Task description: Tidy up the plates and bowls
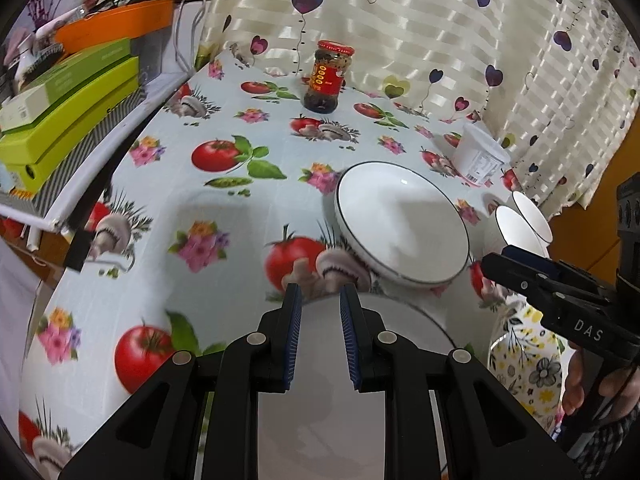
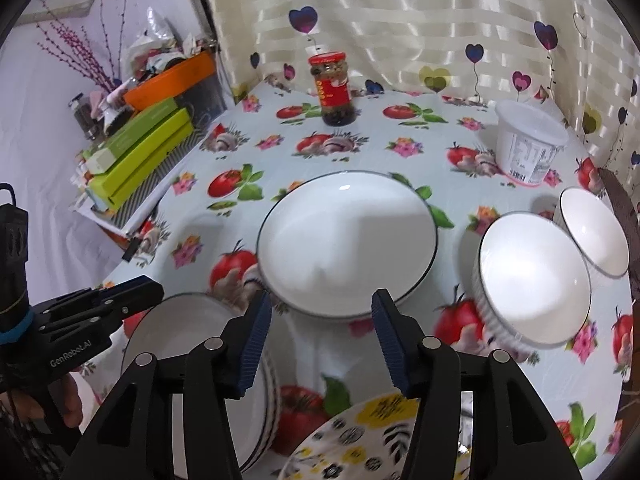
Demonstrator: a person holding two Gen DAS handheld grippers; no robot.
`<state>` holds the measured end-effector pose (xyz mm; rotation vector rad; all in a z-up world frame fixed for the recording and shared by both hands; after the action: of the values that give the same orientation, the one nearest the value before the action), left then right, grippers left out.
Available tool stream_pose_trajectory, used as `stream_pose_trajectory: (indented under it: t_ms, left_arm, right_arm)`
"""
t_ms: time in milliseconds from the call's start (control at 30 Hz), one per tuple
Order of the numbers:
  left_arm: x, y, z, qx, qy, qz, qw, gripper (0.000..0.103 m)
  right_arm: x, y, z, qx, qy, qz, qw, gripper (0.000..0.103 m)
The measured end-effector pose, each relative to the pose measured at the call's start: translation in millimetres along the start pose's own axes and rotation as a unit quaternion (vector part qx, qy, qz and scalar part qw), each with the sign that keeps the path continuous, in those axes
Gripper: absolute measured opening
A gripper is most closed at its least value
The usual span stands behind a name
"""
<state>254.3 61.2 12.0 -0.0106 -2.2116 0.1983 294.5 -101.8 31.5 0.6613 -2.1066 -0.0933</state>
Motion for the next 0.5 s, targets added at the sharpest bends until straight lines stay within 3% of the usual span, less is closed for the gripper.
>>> stream_pose_trajectory:
  t_ms: [233,500]
  left_arm:
    - [-19,-10,-17,-0.005,0.018,0.022,0.9996,0.021]
    - [-46,-14,-34,-0.015,0.04,0.016,0.999,0.021]
  right_arm:
    - [-12,-30,-27,0.001,0.0,0.02,1.0,0.053]
    - [-32,-66,-53,-0.01,0.008,0.042,0.999,0.052]
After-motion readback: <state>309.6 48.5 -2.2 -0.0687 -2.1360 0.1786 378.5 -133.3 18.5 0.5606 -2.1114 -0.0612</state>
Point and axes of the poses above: each gripper's, at about its wrist camera, not at the fingertips, and x roughly against the way its jaws point, y to its left, z to its underside, the point moved 9 cm from there along -x, roughly the way its jaws point, and after that the axes turned 7 degrees about -z, right-handed, at the moved point
